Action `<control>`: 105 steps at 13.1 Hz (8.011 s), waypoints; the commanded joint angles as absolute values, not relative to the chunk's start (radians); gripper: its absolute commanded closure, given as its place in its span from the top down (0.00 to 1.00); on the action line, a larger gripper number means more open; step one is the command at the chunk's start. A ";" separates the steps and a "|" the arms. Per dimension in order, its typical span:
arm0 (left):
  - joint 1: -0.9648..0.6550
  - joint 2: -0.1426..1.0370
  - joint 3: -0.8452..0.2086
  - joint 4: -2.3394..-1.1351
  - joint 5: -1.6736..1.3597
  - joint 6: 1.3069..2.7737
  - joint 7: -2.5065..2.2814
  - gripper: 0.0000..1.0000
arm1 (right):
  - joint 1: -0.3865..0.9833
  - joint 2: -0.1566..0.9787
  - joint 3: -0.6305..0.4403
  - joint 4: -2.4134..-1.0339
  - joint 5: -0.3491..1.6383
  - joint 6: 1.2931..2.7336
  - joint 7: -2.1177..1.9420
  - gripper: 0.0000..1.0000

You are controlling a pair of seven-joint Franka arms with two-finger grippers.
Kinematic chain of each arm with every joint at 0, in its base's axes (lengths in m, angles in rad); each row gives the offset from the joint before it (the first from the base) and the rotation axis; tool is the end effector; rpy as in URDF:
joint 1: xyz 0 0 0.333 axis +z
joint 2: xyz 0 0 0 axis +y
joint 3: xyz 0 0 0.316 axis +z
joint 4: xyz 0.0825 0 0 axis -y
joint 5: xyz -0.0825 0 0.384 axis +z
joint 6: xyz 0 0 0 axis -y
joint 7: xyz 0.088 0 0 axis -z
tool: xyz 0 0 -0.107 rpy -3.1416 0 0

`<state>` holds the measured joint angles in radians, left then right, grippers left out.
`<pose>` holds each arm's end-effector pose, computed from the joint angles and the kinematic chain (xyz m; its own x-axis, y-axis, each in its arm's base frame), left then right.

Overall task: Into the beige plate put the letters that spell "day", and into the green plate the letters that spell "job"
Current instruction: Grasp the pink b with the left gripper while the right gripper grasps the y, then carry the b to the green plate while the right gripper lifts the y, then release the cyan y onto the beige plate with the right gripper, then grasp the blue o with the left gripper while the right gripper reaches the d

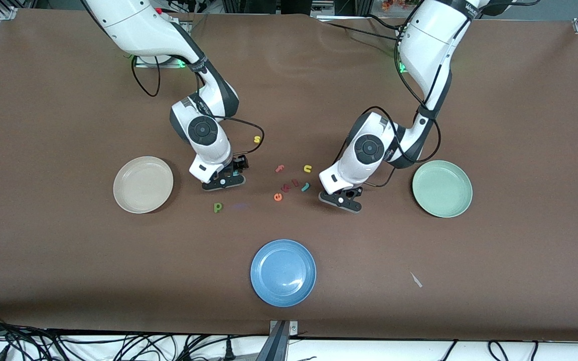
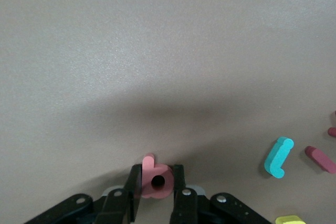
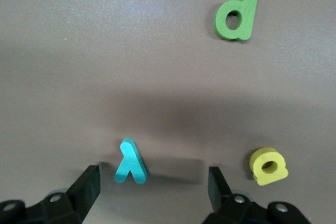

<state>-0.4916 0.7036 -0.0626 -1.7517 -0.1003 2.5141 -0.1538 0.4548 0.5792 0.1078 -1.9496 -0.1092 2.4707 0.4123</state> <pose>0.5710 -0.3482 0.1749 0.9539 -0.2980 0.0373 -0.3003 -0.9474 0.1108 0.5187 0.3257 0.1756 0.9746 0.2192 -0.0468 0.2205 -0.9751 0.0251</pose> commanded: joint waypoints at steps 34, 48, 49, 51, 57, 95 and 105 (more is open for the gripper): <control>0.009 0.373 -0.043 -1.992 -0.048 2.256 0.548 0.03 | 0.476 0.597 0.104 -1.824 -0.109 2.318 0.439 0.22; 0.028 0.453 -0.044 -2.100 -0.049 2.487 0.548 0.05 | 0.465 0.483 -0.126 -1.819 -0.104 2.181 0.149 0.17; 0.028 0.453 -0.044 -2.100 -0.049 2.487 0.548 0.09 | 0.463 0.483 -0.146 -1.827 -0.104 2.178 0.134 0.17; 0.026 0.454 -0.044 -2.098 -0.049 2.487 0.543 0.43 | 0.462 0.483 -0.185 -1.839 -0.103 2.177 0.112 0.17; 0.028 0.451 -0.044 -2.094 -0.049 2.485 0.548 1.00 | 0.408 0.486 -0.291 -1.871 0.089 2.174 -0.211 0.17; -0.080 0.394 -0.500 -2.214 -0.046 2.506 -0.439 0.98 | 0.548 0.753 -0.183 -1.563 0.212 2.214 0.431 1.00; -0.089 0.448 -0.499 -2.226 0.020 2.572 -0.474 0.82 | 0.554 0.808 -0.179 -1.519 0.201 2.259 0.419 0.99</control>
<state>-0.0858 0.4237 -0.4986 -2.2200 -0.0079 2.5282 -0.4499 0.5514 0.7747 -0.1783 -1.5549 0.2146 2.2394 0.4165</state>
